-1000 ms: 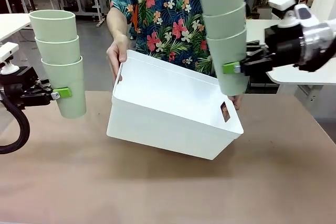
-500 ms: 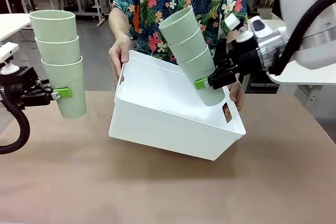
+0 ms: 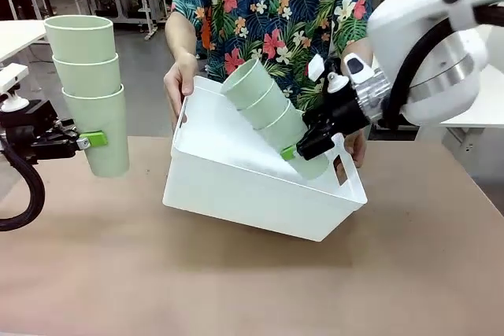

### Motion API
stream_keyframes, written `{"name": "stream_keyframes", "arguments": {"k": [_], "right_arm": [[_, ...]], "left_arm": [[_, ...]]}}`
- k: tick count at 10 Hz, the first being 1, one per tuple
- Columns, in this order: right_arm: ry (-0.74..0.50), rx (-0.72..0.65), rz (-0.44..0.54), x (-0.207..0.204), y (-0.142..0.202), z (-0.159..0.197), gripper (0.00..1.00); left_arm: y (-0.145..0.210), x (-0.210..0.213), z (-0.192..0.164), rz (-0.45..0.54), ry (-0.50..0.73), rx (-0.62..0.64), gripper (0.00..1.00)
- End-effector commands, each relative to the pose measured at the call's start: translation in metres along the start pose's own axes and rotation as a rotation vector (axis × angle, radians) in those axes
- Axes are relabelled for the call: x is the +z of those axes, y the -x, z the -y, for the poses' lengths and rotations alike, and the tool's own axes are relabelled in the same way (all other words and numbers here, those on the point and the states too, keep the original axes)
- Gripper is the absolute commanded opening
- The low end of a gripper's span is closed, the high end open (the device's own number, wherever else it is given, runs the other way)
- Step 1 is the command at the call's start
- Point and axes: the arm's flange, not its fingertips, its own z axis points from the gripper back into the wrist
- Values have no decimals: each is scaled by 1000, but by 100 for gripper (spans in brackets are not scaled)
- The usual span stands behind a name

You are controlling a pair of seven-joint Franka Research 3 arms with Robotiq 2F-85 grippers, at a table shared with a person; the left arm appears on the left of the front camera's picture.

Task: Stack the cups and store them in the basket.
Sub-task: Place the stack of Reusable plastic cups into the Pantry Basket.

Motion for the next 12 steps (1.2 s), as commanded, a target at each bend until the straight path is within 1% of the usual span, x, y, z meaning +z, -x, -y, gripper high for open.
{"name": "stream_keyframes", "arguments": {"k": [1,3,5,10,12], "right_arm": [[20,-7,-83,-16,-7,-1,87],[15,-7,-142,-27,7,-14,87],[18,3,-194,-43,12,-19,87],[33,34,-309,-77,15,-21,87],[30,36,-330,-79,16,-25,87]], "left_arm": [[-5,-1,1,4,2,-13,86],[-5,-1,1,4,2,-13,86],[-5,-1,1,4,2,-13,86],[-5,-1,1,4,2,-13,86],[-5,-1,1,4,2,-13,86]]}}
